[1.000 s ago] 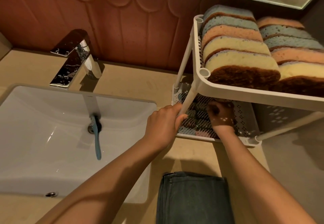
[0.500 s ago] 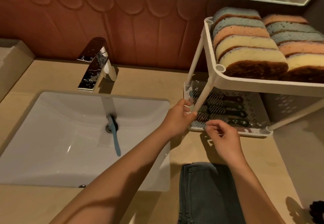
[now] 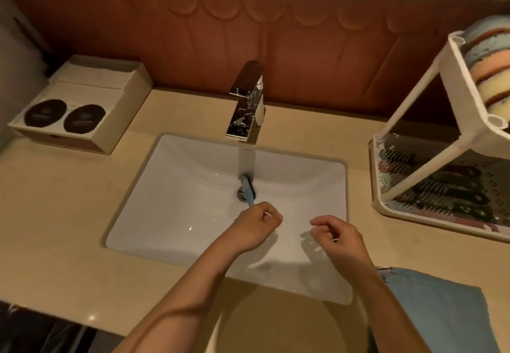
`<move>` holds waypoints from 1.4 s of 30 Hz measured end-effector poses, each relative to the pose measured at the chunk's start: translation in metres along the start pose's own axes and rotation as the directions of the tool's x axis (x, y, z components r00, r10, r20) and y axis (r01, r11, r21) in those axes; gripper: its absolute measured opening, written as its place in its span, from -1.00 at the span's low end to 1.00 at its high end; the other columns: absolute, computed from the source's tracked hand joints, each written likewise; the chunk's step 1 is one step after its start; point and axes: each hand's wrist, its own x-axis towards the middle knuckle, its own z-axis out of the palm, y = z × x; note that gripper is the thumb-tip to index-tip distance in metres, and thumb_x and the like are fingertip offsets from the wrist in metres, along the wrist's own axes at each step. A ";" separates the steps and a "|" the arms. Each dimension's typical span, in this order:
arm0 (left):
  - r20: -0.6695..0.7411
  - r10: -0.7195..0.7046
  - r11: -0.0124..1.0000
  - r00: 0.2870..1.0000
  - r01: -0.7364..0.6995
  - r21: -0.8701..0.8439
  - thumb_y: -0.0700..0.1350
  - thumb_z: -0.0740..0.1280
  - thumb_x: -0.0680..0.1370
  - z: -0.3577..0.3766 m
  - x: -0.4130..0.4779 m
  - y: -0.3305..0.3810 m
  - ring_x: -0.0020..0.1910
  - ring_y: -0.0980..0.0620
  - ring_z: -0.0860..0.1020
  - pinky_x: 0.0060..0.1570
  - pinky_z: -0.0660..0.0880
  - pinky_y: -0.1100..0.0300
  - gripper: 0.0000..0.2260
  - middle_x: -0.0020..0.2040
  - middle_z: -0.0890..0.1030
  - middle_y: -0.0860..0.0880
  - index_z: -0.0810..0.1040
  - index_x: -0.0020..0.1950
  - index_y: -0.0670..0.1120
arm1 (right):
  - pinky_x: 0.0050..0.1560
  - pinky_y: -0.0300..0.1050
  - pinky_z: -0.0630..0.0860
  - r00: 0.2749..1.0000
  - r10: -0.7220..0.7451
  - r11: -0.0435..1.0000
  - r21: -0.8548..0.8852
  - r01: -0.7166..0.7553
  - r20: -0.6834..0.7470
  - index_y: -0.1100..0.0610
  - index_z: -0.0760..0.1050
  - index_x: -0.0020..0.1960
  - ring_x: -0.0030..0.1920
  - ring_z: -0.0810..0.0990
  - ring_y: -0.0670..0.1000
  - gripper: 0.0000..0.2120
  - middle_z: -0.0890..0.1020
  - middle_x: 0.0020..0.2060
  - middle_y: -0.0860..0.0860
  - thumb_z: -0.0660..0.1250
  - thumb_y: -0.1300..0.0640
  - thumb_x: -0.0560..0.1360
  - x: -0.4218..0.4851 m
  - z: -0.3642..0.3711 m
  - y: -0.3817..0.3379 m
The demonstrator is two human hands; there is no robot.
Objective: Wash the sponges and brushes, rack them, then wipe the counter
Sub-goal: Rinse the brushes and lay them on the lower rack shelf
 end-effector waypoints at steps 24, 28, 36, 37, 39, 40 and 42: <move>-0.855 -0.417 0.788 0.307 0.592 -0.171 -0.02 0.26 0.54 -0.298 -0.113 -0.258 0.38 -0.22 0.21 0.30 0.24 -0.13 -0.61 0.40 0.26 -0.15 0.37 0.32 -0.12 | -0.15 -0.28 0.44 0.906 -0.073 0.955 -0.232 0.184 0.417 0.03 0.57 -0.01 -0.15 0.53 -0.18 -0.81 0.60 -0.15 -0.14 0.20 0.19 0.54 0.033 0.278 -0.106; -0.846 -0.468 0.720 0.256 0.666 -0.196 -0.01 0.30 0.52 -0.314 -0.128 -0.277 0.38 -0.26 0.20 0.27 0.26 -0.21 -0.49 0.43 0.20 -0.20 0.24 0.40 -0.15 | -0.18 -0.33 0.41 0.877 -0.095 0.936 -0.257 0.240 0.471 0.00 0.57 -0.03 -0.15 0.52 -0.20 -0.83 0.59 -0.17 -0.18 0.20 0.15 0.54 0.035 0.301 -0.122; -0.890 -0.369 0.773 0.266 0.620 -0.135 -0.17 0.33 0.51 -0.314 -0.135 -0.293 0.16 -0.33 0.42 0.07 0.40 -0.15 -0.63 0.20 0.42 -0.30 0.35 0.27 -0.24 | -0.13 -0.22 0.45 0.833 -0.109 0.907 -0.289 0.306 0.542 -0.06 0.55 -0.07 -0.16 0.57 -0.05 -0.82 0.65 -0.18 0.00 0.20 0.14 0.53 0.036 0.327 -0.142; -0.891 -0.364 0.793 0.270 0.593 -0.144 -0.18 0.33 0.51 -0.314 -0.136 -0.294 0.16 -0.33 0.42 0.09 0.39 -0.14 -0.61 0.20 0.42 -0.31 0.34 0.29 -0.25 | -0.14 -0.23 0.45 0.830 -0.109 0.907 -0.287 0.309 0.548 -0.06 0.56 -0.06 -0.16 0.57 -0.06 -0.82 0.65 -0.18 0.00 0.21 0.14 0.53 0.036 0.328 -0.141; -0.895 -0.348 0.835 0.278 0.526 -0.161 -0.19 0.33 0.51 -0.314 -0.139 -0.292 0.16 -0.32 0.42 0.13 0.37 -0.12 -0.58 0.22 0.42 -0.30 0.33 0.32 -0.24 | -0.14 -0.23 0.44 0.822 -0.108 0.908 -0.280 0.311 0.560 -0.07 0.56 -0.06 -0.16 0.56 -0.08 -0.83 0.65 -0.19 -0.01 0.22 0.13 0.53 0.035 0.328 -0.140; -0.899 -0.330 0.864 0.289 0.476 -0.165 -0.19 0.33 0.51 -0.313 -0.141 -0.290 0.17 -0.29 0.43 0.16 0.37 -0.09 -0.57 0.24 0.41 -0.27 0.32 0.34 -0.22 | -0.15 -0.22 0.44 0.818 -0.108 0.908 -0.278 0.312 0.565 -0.08 0.55 -0.07 -0.16 0.56 -0.08 -0.83 0.65 -0.19 -0.02 0.22 0.13 0.53 0.036 0.328 -0.140; -0.900 -0.272 0.927 0.342 0.346 -0.149 -0.19 0.32 0.51 -0.312 -0.143 -0.279 0.16 -0.17 0.45 0.19 0.38 -0.02 -0.57 0.26 0.40 -0.18 0.32 0.36 -0.17 | -0.17 -0.27 0.42 0.815 -0.109 0.905 -0.282 0.319 0.570 -0.10 0.54 -0.07 -0.17 0.55 -0.11 -0.83 0.64 -0.21 -0.03 0.24 0.14 0.53 0.037 0.328 -0.139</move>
